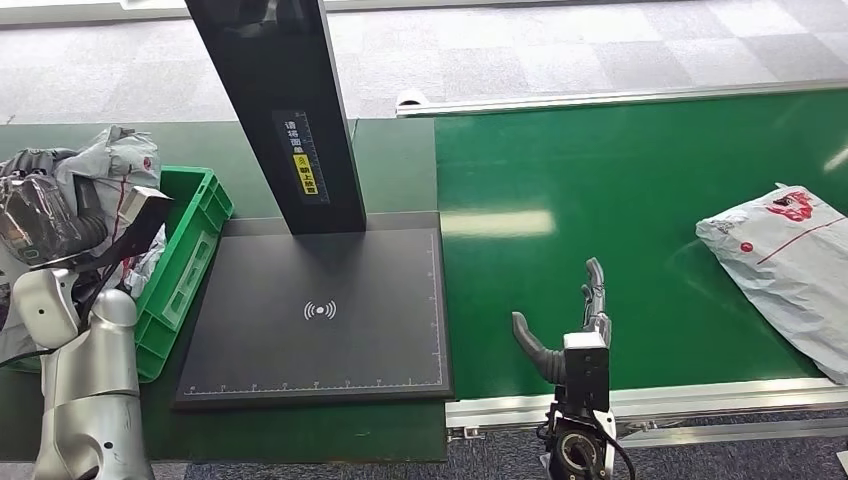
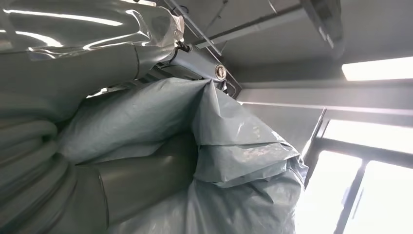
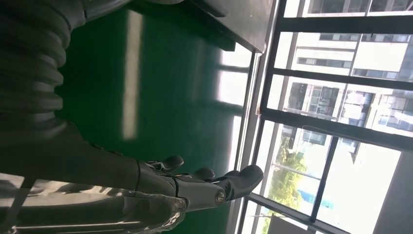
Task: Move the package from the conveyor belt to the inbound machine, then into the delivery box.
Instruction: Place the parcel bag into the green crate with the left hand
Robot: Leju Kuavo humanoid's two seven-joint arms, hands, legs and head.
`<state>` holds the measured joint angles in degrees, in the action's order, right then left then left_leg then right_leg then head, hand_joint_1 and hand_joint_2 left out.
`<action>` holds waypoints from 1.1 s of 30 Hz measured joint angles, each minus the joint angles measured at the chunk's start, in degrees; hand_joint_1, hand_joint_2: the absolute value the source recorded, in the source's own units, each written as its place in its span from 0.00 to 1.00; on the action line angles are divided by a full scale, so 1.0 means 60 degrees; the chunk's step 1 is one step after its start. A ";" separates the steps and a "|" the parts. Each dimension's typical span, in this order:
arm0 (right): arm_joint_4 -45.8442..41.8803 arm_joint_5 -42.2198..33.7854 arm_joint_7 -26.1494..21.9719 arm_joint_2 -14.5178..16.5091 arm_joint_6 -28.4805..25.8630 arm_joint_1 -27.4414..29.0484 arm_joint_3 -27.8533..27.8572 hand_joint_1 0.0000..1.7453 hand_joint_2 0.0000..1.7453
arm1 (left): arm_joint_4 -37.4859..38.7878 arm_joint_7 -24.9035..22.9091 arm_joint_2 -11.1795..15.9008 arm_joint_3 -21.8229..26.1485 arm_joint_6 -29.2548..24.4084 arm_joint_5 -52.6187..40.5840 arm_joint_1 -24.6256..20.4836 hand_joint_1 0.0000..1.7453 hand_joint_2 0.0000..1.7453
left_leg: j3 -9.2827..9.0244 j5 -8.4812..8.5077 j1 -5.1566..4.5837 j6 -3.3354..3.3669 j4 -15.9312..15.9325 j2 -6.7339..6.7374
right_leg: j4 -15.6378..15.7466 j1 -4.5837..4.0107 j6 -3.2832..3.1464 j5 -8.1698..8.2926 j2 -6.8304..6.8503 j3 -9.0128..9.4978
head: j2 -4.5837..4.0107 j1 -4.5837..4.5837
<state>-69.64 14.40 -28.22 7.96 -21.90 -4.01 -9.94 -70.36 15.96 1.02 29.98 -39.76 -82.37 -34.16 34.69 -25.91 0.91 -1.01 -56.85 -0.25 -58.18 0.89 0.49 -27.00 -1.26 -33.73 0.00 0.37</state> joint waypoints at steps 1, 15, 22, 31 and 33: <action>0.0000 0.0004 0.0011 -0.0001 0.0005 0.0001 0.0001 0.00 1.00 | 0.0293 -0.0240 0.0135 0.0013 0.0000 -0.0183 -0.0113 1.00 1.00 | -0.0001 0.0000 0.0000 0.0000 0.0000 0.0003 | 0.0000 0.0000 0.0000 0.0000 -0.0001 0.0000 | 0.0000 0.0000; -0.0069 0.0088 0.0090 -0.0008 0.0124 -0.0004 -0.0003 0.00 1.00 | 0.3020 -0.2242 0.1397 -0.0362 -0.0004 -0.0990 -0.0818 1.00 1.00 | 0.0001 0.0000 0.0000 -0.0001 0.0000 0.0008 | -0.0001 0.0000 0.0000 0.0000 -0.0003 -0.0005 | 0.0000 0.0000; -0.0048 0.0038 0.0050 -0.0050 0.0047 -0.0012 -0.0125 0.00 1.00 | 0.3700 -0.3051 0.2002 -0.0463 -0.0004 -0.0905 -0.0919 1.00 1.00 | 0.0001 0.0000 0.0005 -0.0002 0.0001 0.0020 | -0.0005 -0.0005 -0.0002 -0.0001 -0.0009 -0.0009 | 0.0000 0.0001; -0.0015 -0.0014 0.0040 -0.0087 0.0005 -0.0014 -0.0258 0.00 1.00 | 0.4153 -0.3346 0.2798 0.0042 -0.0004 -0.0722 -0.0969 0.00 1.00 | 0.0010 -0.0003 0.0006 -0.0005 0.0001 0.0020 | -0.0004 -0.0007 -0.0004 -0.0004 -0.0009 -0.0018 | 0.0000 -0.0001; -0.0015 -0.0011 0.0044 -0.0088 0.0004 -0.0014 -0.0297 0.00 1.00 | 0.4267 -0.3413 0.2865 0.0146 -0.0004 -0.0717 -0.0996 0.00 1.00 | 0.0009 -0.0002 0.0006 -0.0005 0.0001 0.0017 | -0.0004 -0.0006 -0.0004 -0.0004 -0.0007 -0.0017 | 0.0000 -0.0001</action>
<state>-69.72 14.33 -27.96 7.43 -21.88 -4.10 -11.72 -44.76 -4.51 18.21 30.86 -39.78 -86.68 -40.14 34.74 -25.93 0.95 -1.04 -56.85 -0.15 -58.21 0.86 0.46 -27.02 -1.30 -33.83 0.00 0.36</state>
